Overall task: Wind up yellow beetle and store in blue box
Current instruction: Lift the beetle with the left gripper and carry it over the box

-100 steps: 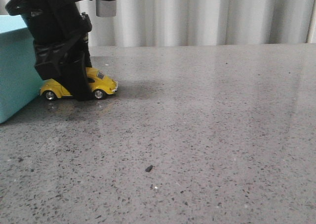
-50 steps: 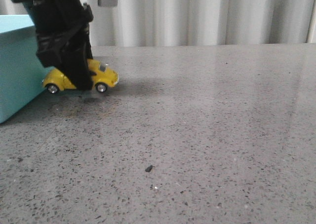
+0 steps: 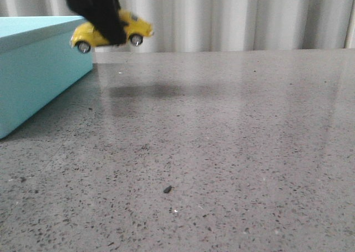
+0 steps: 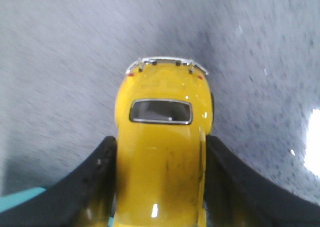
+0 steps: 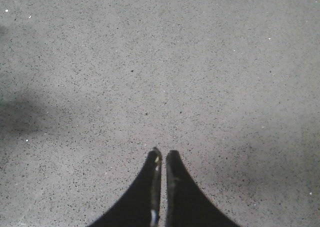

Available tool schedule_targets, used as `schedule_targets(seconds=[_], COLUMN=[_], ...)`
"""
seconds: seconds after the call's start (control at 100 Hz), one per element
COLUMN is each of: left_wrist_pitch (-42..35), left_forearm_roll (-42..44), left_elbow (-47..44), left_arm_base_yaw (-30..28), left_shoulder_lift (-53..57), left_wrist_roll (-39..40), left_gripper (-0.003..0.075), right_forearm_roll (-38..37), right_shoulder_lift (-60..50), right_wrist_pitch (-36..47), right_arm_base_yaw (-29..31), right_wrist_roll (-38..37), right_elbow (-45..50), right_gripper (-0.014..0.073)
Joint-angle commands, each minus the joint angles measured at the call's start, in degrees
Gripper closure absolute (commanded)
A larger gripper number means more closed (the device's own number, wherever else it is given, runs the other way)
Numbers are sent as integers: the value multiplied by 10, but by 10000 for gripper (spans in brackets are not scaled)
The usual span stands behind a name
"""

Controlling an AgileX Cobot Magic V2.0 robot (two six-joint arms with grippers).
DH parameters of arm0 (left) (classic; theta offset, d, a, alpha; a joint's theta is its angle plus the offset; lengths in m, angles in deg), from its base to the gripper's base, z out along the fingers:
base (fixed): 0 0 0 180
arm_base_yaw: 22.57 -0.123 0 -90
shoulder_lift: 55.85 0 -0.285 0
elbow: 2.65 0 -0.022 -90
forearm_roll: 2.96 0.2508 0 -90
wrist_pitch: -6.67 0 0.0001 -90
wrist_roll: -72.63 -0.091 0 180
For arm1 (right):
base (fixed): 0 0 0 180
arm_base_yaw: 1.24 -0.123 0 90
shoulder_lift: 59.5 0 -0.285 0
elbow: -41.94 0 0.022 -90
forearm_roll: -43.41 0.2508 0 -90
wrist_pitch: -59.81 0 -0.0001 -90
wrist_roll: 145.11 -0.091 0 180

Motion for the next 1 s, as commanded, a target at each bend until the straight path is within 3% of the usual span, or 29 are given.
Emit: schedule_targets(seconds=[0.0,0.24,0.48,0.7,0.99], left_wrist_pitch=[-7,62,100,151,153], left_forearm_roll=[-23,-16,104,117,104], left_elbow=[51,157,204,204,204], left_arm_base_yaw=[4,3,-4,-69,-171], left_shoulder_lift=[28,30,50,68,74], left_wrist_roll=[9,33,115,164,307], left_gripper=[650,650,650,652,652], right_forearm_roll=[2,2,2,2,2], right_shoulder_lift=[-14,-14,-14,-14,-14], right_wrist_pitch=[10,10,10,10,10], right_arm_base_yaw=[1,1,1,1,1], right_wrist_roll=[5,5,5,5,5], right_elbow=[-14,-14,-14,-14,-14], right_gripper=[655,655,655,655,655])
